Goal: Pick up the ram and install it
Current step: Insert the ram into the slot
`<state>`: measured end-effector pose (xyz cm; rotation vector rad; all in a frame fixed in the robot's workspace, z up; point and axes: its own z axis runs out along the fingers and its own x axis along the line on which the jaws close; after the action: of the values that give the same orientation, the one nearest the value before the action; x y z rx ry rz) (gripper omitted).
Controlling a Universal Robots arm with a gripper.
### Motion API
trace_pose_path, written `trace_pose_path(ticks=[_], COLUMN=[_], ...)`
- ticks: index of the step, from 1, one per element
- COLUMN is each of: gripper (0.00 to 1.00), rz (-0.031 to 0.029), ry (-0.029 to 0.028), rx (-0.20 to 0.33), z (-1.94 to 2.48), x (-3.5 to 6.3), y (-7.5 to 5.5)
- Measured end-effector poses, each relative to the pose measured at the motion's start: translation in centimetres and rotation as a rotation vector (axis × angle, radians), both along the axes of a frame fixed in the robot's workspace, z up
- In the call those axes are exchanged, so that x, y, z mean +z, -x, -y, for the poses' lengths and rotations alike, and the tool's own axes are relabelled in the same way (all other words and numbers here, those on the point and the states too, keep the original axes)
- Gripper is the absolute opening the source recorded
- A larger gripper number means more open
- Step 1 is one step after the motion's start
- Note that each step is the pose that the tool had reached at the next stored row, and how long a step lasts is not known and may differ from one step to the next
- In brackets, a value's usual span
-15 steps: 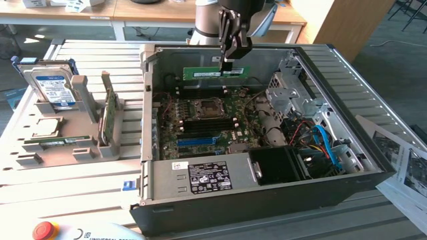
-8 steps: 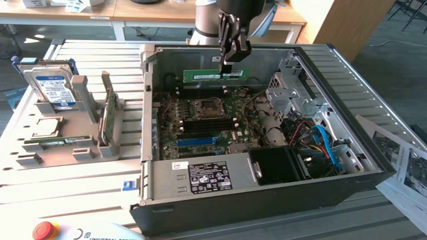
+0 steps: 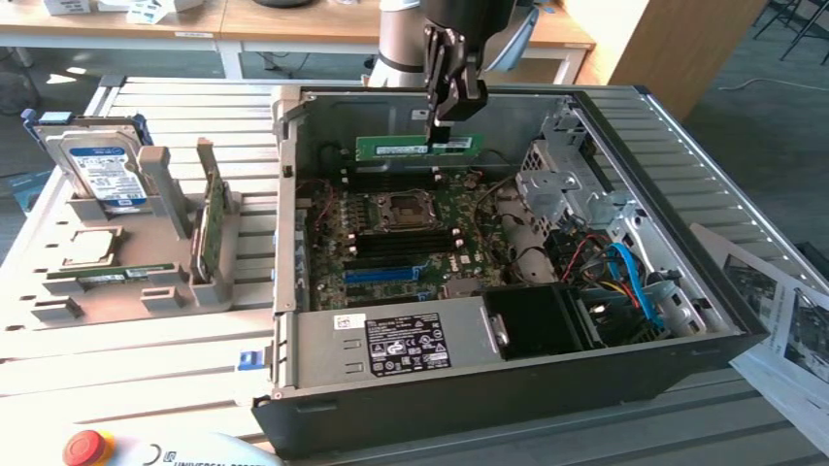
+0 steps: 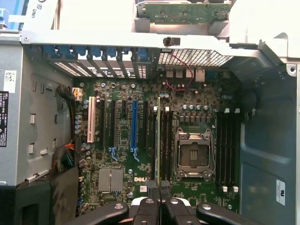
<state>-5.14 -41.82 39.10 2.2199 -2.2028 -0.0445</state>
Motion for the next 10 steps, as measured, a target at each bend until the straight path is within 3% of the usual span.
trace_pose_path(ticks=[10], gripper=[0.12], rz=[0.0002], ry=[0.0000], rx=[0.000], z=[-0.02], x=[-0.81], y=[0.01])
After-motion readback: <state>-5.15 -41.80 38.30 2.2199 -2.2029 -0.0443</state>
